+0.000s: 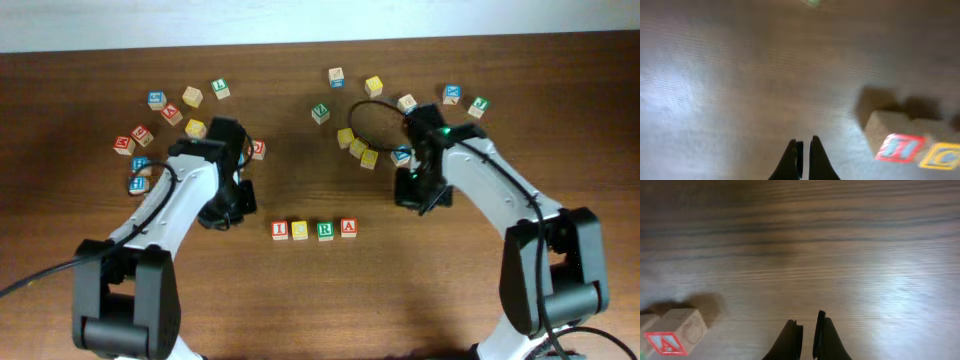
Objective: Spell out ICRA
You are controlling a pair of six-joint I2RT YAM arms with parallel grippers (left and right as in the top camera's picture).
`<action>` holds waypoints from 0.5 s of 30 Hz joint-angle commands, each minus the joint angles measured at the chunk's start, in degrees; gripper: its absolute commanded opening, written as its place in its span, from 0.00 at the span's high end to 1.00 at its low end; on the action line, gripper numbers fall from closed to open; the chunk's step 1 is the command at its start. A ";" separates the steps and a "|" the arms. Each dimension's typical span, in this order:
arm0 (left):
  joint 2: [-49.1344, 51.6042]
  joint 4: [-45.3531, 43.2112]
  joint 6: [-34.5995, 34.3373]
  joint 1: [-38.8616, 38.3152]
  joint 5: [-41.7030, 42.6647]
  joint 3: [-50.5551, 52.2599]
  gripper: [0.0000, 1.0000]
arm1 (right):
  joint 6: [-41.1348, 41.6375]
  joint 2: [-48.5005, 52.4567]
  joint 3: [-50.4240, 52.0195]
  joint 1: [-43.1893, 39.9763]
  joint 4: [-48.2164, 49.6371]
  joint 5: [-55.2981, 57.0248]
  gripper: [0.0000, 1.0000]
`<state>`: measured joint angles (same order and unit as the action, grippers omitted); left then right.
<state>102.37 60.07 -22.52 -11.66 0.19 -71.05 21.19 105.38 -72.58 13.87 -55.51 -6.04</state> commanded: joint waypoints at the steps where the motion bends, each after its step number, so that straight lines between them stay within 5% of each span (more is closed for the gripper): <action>1: -0.11 -6.01 -2.32 -0.09 1.18 6.56 1.00 | 3.21 -0.11 3.67 5.20 5.68 -2.56 0.96; 8: -0.04 -17.44 -2.32 -2.67 6.29 12.70 1.00 | 8.07 0.00 5.14 9.86 9.94 -2.47 0.95; 15: -0.04 -19.19 -3.78 -5.25 8.00 12.72 1.00 | 8.31 0.11 5.20 13.66 10.97 -3.04 0.92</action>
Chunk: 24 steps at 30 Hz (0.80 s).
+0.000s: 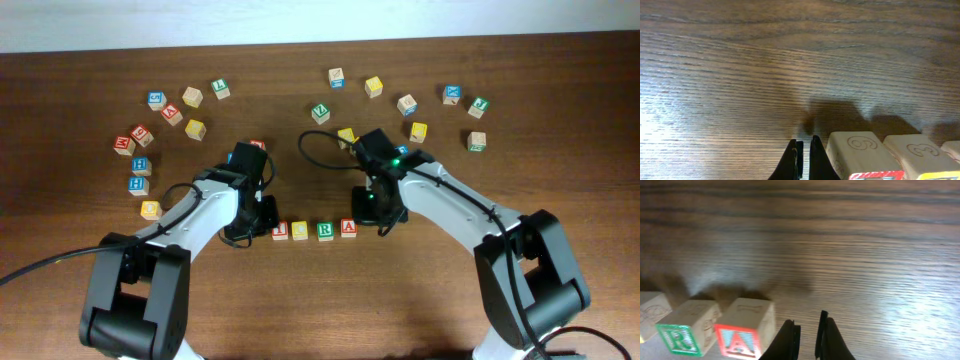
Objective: Spell out ICRA
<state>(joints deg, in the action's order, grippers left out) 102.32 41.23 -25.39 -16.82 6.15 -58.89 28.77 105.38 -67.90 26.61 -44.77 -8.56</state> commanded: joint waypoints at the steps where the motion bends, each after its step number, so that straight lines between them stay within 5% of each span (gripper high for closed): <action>1: 0.00 -0.46 -0.92 -0.09 2.01 0.57 1.00 | 0.92 0.11 0.52 1.25 0.24 -0.59 0.92; 24: 0.00 -1.44 -0.87 -2.91 6.56 0.57 1.00 | 1.77 1.51 0.52 5.25 1.95 -4.83 0.92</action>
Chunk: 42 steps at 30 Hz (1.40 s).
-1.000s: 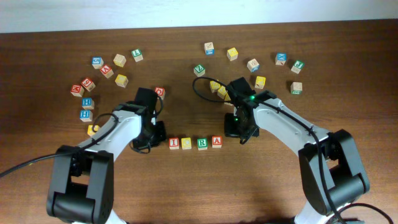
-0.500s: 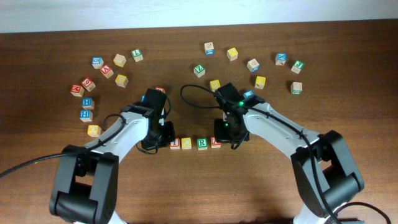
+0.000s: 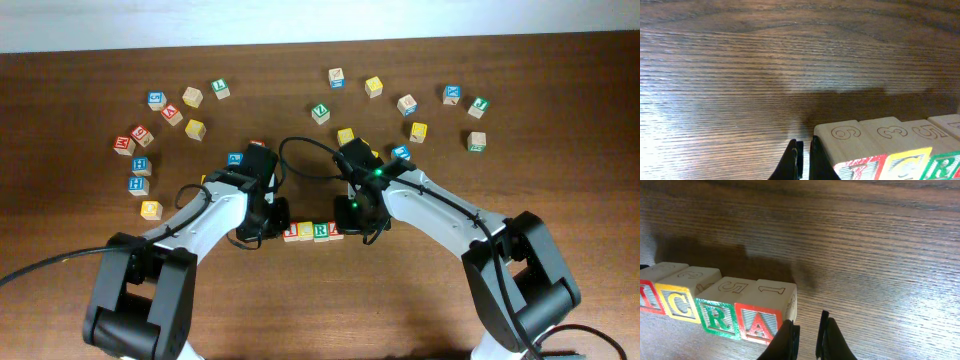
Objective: Spell out ICRA
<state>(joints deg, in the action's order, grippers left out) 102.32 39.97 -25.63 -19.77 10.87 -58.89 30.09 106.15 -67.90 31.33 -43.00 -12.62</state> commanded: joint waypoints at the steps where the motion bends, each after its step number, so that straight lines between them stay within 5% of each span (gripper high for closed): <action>1: 0.00 -0.33 -0.63 0.04 1.86 0.57 1.00 | 0.46 0.74 0.52 0.52 0.15 -0.92 0.95; 16: 0.00 -1.77 0.39 0.04 1.81 0.57 1.00 | 4.24 0.72 0.50 0.46 0.42 -0.24 0.95; 23: -0.02 -1.57 0.39 0.07 -0.70 0.57 0.97 | 4.26 0.72 0.44 0.42 0.13 1.55 0.85; 31: -1.31 5.92 0.48 8.72 -3.23 -3.48 1.00 | 0.13 0.31 -9.11 -4.94 -12.50 5.86 0.76; 35: -10.62 16.48 3.34 13.94 -3.26 -13.46 1.00 | -4.85 -4.76 -18.91 -6.71 -22.03 6.29 0.70; 36: -14.23 18.95 3.41 14.36 -4.00 -15.39 0.94 | -4.85 -7.67 -20.09 -6.71 -23.19 6.75 0.67; 37: -17.16 19.96 3.41 14.73 -4.94 -16.15 0.67 | -4.87 -9.86 -20.26 -6.71 -23.91 7.89 0.64; 40: -28.13 20.83 3.39 18.75 -6.21 -16.39 0.08 | -4.85 -19.71 -20.24 -6.64 -29.38 10.95 0.48; 42: -30.73 21.51 3.37 22.21 -6.19 -16.39 0.01 | -5.05 -20.61 -20.24 -6.60 -31.36 10.95 0.48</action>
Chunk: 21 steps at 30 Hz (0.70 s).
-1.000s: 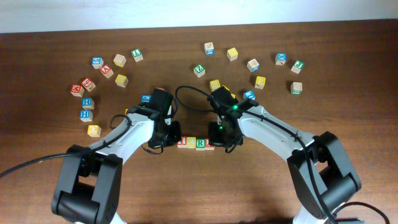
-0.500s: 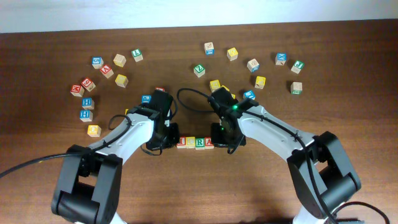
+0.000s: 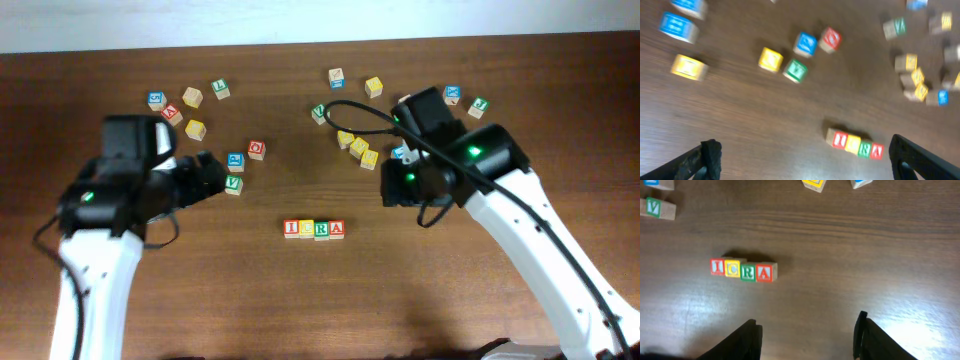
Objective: Spell out ICRA
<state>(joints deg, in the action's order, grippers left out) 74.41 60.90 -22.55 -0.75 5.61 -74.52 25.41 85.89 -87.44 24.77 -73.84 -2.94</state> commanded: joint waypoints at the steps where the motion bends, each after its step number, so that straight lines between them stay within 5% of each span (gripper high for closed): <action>1: -3.74 1.90 0.02 6.16 -0.92 -0.76 0.01 | -1.05 -0.31 -0.55 -0.04 -0.81 1.29 0.36; 2: -3.96 3.08 -0.13 8.44 -0.90 -0.76 0.01 | -1.03 -0.31 -0.52 -0.04 -0.57 1.29 0.13; 3: -3.93 4.31 -0.15 10.99 -0.85 -0.76 0.01 | -1.03 -0.31 -0.52 -0.07 0.02 1.31 0.02; 10: -3.93 5.79 -0.13 14.53 -0.50 -0.74 0.01 | -0.98 0.26 -0.33 0.02 1.90 -5.53 0.02; 13: -3.89 5.62 -0.13 14.53 -0.50 -0.74 0.01 | 0.24 1.49 7.23 4.11 3.50 -7.39 0.03; 15: -3.89 5.57 -0.15 14.53 -0.50 -0.74 0.01 | 2.51 2.91 10.75 7.52 8.85 -7.34 0.24; 16: -3.89 5.60 -0.15 14.53 -0.50 -0.74 0.01 | 5.22 4.46 12.68 10.03 12.76 -6.91 0.50; 19: -3.89 5.62 -0.13 14.53 -0.52 -0.74 0.01 | 6.64 12.72 14.40 15.43 19.17 -6.49 0.88; 21: -3.89 5.62 -0.13 14.53 -0.52 -0.74 0.01 | 9.94 18.82 14.40 16.96 19.65 -6.60 0.96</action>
<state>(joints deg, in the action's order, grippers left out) 71.24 66.59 -22.52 13.54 5.13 -74.65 31.73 99.37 -73.73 40.14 -54.46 -9.58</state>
